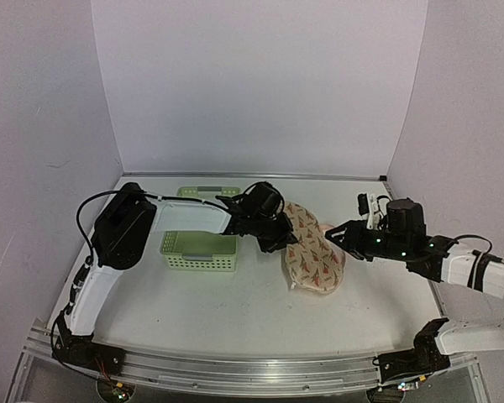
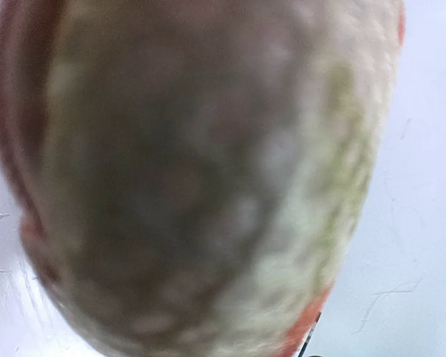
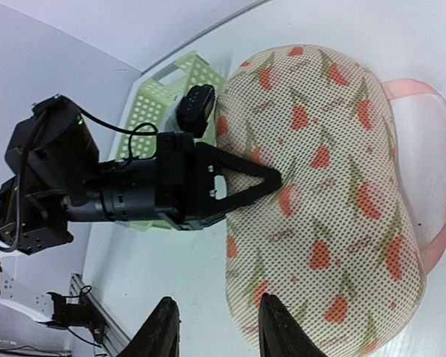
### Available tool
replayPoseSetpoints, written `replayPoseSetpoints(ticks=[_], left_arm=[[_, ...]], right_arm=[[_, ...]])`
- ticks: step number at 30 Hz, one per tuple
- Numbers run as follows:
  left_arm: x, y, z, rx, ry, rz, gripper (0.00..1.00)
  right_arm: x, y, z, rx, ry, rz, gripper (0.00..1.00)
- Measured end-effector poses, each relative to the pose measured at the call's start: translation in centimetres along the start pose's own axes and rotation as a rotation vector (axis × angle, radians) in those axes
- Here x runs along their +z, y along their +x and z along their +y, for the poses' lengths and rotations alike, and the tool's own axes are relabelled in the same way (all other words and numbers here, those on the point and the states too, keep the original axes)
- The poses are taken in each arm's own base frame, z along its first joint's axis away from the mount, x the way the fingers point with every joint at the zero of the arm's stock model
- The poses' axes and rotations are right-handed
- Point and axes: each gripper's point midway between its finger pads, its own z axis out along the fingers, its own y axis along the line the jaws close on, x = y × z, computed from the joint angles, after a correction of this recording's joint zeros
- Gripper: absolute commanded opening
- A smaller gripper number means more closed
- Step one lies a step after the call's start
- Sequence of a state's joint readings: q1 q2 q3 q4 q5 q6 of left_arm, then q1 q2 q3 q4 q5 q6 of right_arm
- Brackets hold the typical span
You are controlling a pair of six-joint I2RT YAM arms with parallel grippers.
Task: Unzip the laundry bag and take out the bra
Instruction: Pick up the laundry bag at the center of the board, then pick up the zipper from the laundry bag.
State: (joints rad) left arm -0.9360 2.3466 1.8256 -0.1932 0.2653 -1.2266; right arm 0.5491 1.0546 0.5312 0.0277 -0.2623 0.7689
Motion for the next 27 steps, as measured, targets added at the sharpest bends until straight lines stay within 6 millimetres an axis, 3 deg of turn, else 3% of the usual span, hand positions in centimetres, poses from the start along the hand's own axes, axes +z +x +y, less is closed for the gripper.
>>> replayPoseSetpoints(ticks=[8, 12, 21, 27], left_arm=[[-4.6, -2.9, -4.1, 0.013, 0.045, -0.156, 0.00], [-7.2, -4.4, -5.6, 0.007, 0.048, -0.248, 0.00], [-12.6, -6.5, -7.2, -0.087, 0.035, -0.408, 0.00], [-14.6, -6.8, -6.8, -0.166, 0.027, -0.456, 0.00]], right_arm=[[-2.5, 0.9, 4.8, -0.044, -0.180, 0.021, 0.44], [-2.6, 2.0, 5.3, -0.035, -0.205, 0.048, 0.49], [0.6, 5.5, 4.4, -0.001, -0.166, 0.144, 0.74], [2.9, 6.5, 5.1, -0.025, -0.183, 0.136, 0.78]])
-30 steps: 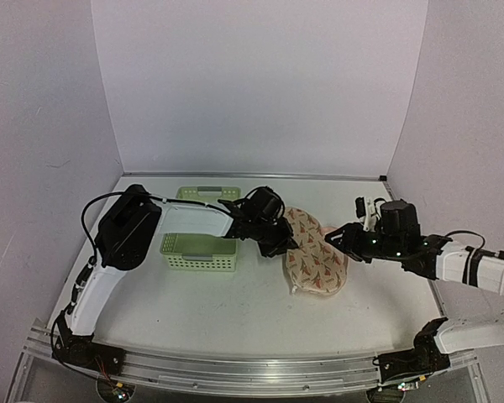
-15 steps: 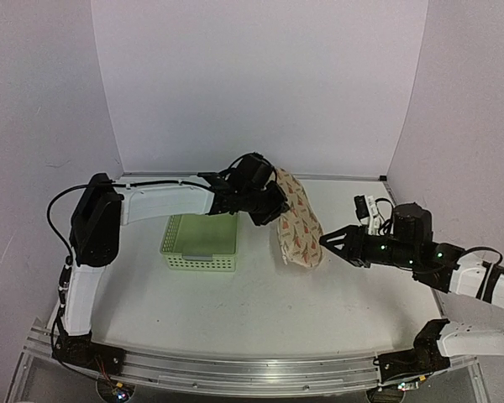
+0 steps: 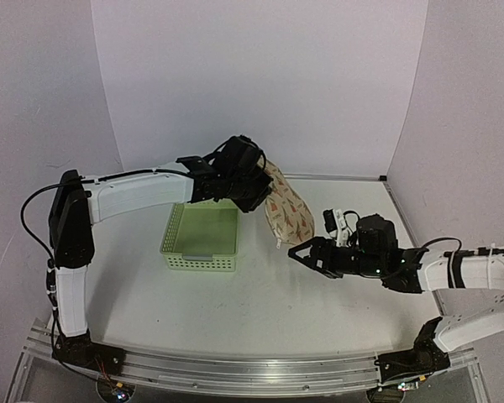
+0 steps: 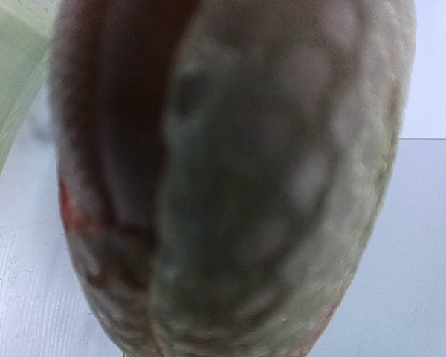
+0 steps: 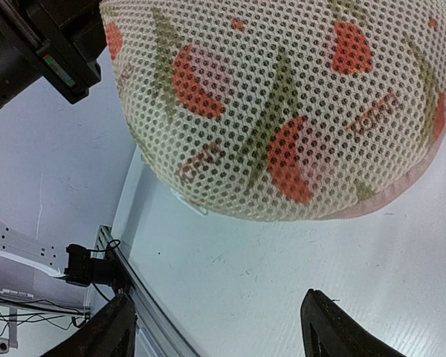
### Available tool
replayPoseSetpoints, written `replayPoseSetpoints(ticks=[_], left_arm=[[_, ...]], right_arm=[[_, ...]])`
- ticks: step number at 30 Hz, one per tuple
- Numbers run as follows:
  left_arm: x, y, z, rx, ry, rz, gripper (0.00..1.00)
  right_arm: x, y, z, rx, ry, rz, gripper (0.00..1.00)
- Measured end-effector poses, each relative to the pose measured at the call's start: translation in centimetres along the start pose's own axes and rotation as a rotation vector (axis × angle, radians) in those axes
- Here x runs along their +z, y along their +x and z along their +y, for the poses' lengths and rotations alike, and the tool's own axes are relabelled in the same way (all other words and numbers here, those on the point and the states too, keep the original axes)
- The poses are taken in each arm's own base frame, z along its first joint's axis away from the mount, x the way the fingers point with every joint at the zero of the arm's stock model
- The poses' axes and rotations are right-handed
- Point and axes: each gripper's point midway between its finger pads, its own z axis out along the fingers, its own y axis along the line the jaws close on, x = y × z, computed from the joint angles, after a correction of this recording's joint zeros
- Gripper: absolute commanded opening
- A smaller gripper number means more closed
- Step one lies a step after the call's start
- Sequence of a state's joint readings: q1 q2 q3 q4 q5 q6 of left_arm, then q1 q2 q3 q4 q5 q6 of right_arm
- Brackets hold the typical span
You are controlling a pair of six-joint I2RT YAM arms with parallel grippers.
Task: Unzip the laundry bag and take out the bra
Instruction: Pick up the zipper from the laundry bag.
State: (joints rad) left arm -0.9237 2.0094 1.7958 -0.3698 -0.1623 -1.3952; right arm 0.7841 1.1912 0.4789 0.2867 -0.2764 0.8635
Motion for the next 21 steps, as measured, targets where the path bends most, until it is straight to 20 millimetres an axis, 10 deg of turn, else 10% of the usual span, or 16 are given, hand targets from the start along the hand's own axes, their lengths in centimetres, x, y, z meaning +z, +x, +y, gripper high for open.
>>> replayPoseSetpoints(ticks=[21], left_arm=[[-0.6, -0.8, 1.9, -0.136, -0.061, -0.042, 0.00]], right_arm=[[5.9, -2.1, 1.7, -0.024, -0.040, -0.177, 0.60]])
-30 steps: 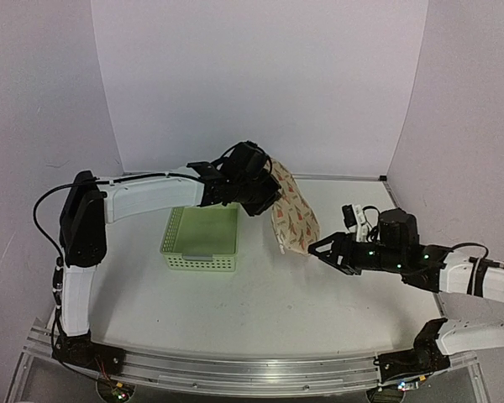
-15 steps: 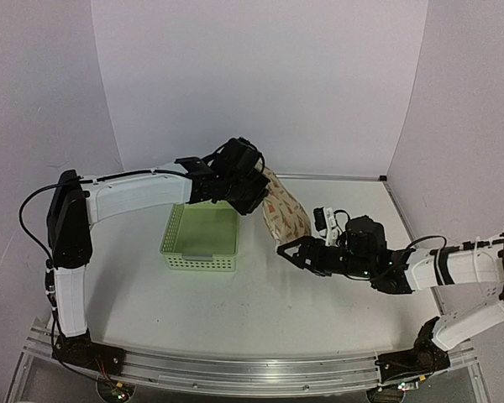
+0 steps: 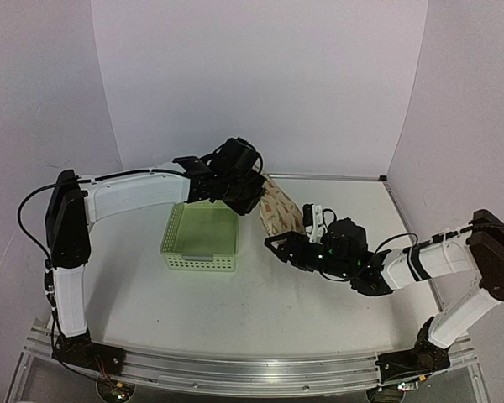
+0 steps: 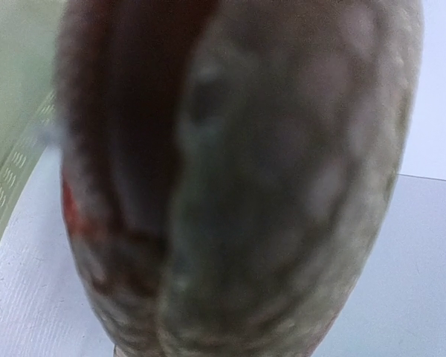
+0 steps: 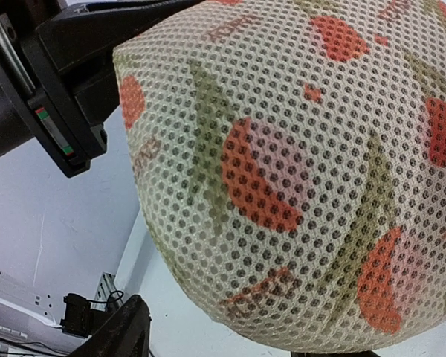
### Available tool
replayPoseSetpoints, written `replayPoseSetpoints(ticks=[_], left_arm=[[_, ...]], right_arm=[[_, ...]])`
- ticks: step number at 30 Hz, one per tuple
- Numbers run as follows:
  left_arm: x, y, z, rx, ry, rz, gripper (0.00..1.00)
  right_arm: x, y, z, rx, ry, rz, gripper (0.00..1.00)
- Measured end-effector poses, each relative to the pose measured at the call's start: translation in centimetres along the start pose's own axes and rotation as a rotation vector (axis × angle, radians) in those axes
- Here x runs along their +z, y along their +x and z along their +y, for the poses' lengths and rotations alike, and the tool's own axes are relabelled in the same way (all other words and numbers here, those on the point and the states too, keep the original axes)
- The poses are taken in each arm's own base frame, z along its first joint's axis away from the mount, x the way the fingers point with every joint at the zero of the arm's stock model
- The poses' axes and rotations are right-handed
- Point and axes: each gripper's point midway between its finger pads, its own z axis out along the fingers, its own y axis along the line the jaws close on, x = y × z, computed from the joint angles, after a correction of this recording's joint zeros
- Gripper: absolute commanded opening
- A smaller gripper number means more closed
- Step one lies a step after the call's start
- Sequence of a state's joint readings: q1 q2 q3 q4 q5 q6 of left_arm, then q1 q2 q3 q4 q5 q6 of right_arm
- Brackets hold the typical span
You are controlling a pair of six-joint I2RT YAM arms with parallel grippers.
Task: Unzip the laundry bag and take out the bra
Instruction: Pick up the zipper from the laundry bag.
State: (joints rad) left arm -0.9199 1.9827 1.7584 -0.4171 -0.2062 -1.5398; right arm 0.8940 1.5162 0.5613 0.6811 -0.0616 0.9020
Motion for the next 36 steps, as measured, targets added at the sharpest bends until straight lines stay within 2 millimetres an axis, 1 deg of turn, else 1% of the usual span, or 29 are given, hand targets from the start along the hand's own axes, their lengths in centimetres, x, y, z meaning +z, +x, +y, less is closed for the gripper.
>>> replayPoseSetpoints(ticks=[6, 10, 16, 19, 22, 27, 29, 30, 36], left_arm=[[-0.4, -0.2, -0.3, -0.009, 0.007, -0.004, 0.00], [-0.6, -0.4, -0.5, -0.017, 0.011, -0.007, 0.00], [-0.8, -0.4, -0.7, -0.019, 0.017, -0.006, 0.00], [-0.8, -0.4, -0.7, -0.019, 0.017, -0.006, 0.00], [-0.8, -0.4, -0.7, -0.019, 0.017, -0.005, 0.00], [-0.8, -0.3, -0.7, -0.020, 0.017, 0.000, 0.00], [-0.8, -0.3, -0.7, -0.019, 0.017, 0.001, 0.00], [-0.8, -0.3, -0.7, -0.019, 0.017, 0.001, 0.00], [-0.8, -0.3, -0.7, -0.019, 0.016, 0.001, 0.00]], right_arm=[[0.9, 0.0, 0.8, 0.009, -0.015, -0.006, 0.52], [1.1, 0.0, 1.2, 0.011, -0.020, -0.011, 0.48], [1.3, 0.0, 1.3, 0.020, -0.022, -0.020, 0.38], [1.3, -0.1, 1.2, 0.022, -0.018, -0.026, 0.30], [1.3, -0.2, 1.2, 0.027, -0.016, -0.029, 0.19], [1.3, -0.2, 1.2, 0.029, -0.014, -0.033, 0.08], [1.3, -0.2, 1.2, 0.028, -0.014, -0.034, 0.01], [1.3, -0.2, 1.2, 0.029, -0.014, -0.034, 0.00], [1.3, -0.2, 1.2, 0.032, -0.015, -0.034, 0.00]])
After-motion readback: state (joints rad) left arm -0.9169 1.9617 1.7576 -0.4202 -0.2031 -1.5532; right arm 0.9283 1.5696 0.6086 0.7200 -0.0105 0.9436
